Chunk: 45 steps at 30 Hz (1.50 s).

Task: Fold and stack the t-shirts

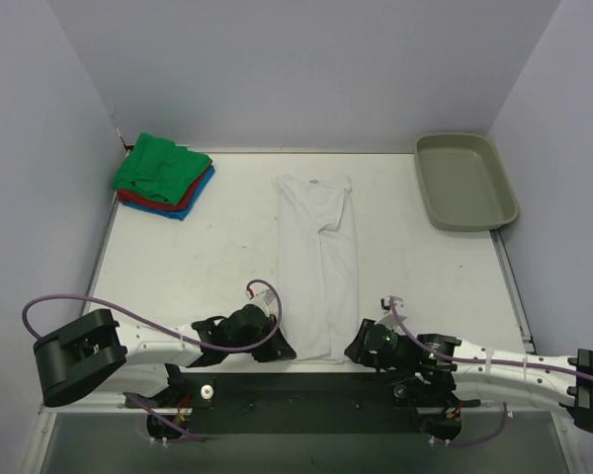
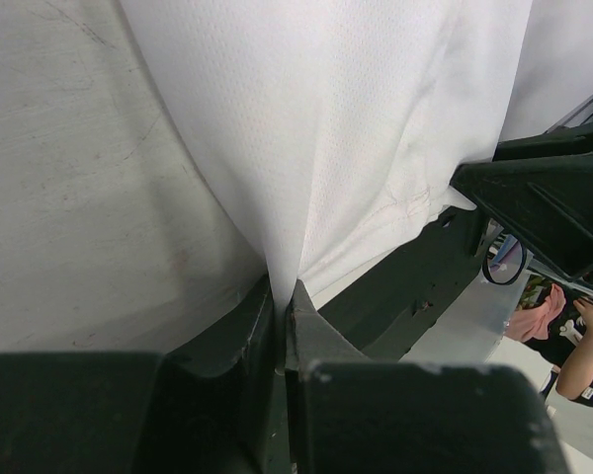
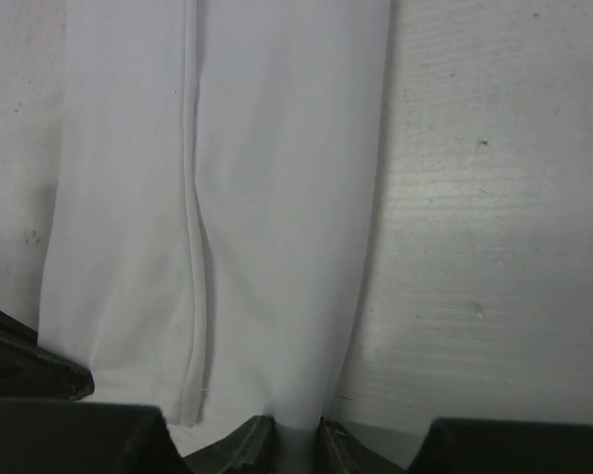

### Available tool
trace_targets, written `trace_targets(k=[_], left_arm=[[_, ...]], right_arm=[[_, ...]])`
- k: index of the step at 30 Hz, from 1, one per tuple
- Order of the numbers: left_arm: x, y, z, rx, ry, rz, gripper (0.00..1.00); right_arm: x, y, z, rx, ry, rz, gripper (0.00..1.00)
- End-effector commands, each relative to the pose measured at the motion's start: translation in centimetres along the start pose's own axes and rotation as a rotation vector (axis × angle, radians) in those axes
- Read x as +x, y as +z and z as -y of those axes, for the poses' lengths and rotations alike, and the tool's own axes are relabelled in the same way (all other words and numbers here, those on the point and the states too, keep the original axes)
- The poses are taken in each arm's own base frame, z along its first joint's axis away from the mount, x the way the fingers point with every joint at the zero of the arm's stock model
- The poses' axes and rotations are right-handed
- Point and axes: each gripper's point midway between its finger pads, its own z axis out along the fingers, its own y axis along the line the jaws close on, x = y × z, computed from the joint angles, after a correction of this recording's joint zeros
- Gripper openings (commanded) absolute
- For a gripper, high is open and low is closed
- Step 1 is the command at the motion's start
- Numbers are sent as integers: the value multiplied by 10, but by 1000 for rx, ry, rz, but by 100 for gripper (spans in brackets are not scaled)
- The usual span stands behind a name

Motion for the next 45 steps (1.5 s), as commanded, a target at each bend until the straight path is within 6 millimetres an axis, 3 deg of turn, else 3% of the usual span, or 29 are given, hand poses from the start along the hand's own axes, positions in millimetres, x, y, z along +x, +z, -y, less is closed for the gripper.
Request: trace_targets(k=[1,6,10,15,26,32,36,41,45], left_arm=[[9,-3,-46,-156,12,-20,14],[7,-3,-45,-151,14,-14,14],[5,-4,-37,-138,29,-11,14],[-9,-12,-16,-144,89,15,1],[-57,-29,42,-94,183,100,6],[-94,-38,63,-61,191,149,6],[-122,-42,66,-76,199,186,7],[-138,-41,69,-72,197,199,7],[-149,-37,73,-57,192,215,7]], right_arm=[[3,1,20,66,-8,9,20],[1,2,21,81,-27,18,0],[-6,-3,13,90,-64,27,0],[-22,-12,-6,58,-105,67,0],[-59,-31,-48,37,-181,145,0],[-87,-36,-54,64,-203,189,0],[-117,-41,-58,82,-195,229,0],[-143,-41,-58,107,-215,257,0],[-158,-29,-56,118,-182,246,0]])
